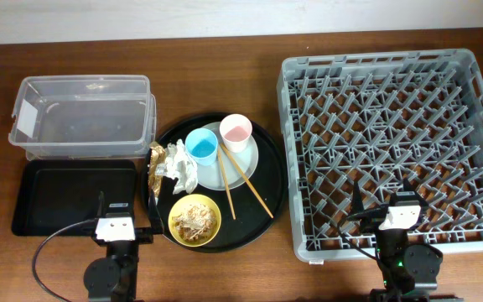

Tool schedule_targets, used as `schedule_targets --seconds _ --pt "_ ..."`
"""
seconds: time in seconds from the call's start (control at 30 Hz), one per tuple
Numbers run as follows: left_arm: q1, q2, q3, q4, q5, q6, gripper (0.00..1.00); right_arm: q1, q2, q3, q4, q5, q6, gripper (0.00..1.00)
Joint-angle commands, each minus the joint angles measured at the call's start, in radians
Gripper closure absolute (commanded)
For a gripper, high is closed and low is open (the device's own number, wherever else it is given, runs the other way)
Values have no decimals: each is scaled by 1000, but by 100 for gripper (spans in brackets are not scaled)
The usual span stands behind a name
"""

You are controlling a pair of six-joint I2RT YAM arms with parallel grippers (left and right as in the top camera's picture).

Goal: Sort waste into correct bins and load items into the dishwasher rack

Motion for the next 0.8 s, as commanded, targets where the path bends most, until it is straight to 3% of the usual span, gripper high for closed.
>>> schedule_targets --seconds 0.0,0.67,0.77 --pt "-5 -13 -7 1 8 16 1 -5 -6 -5 -4 -2 -6 2" --pt "-5 -13 -7 1 8 16 1 -1 -6 -5 -4 -2 -7 2" --pt "-5 -13 5 -10 105 2 1 -1 -6 -5 -4 -2 -6 2"
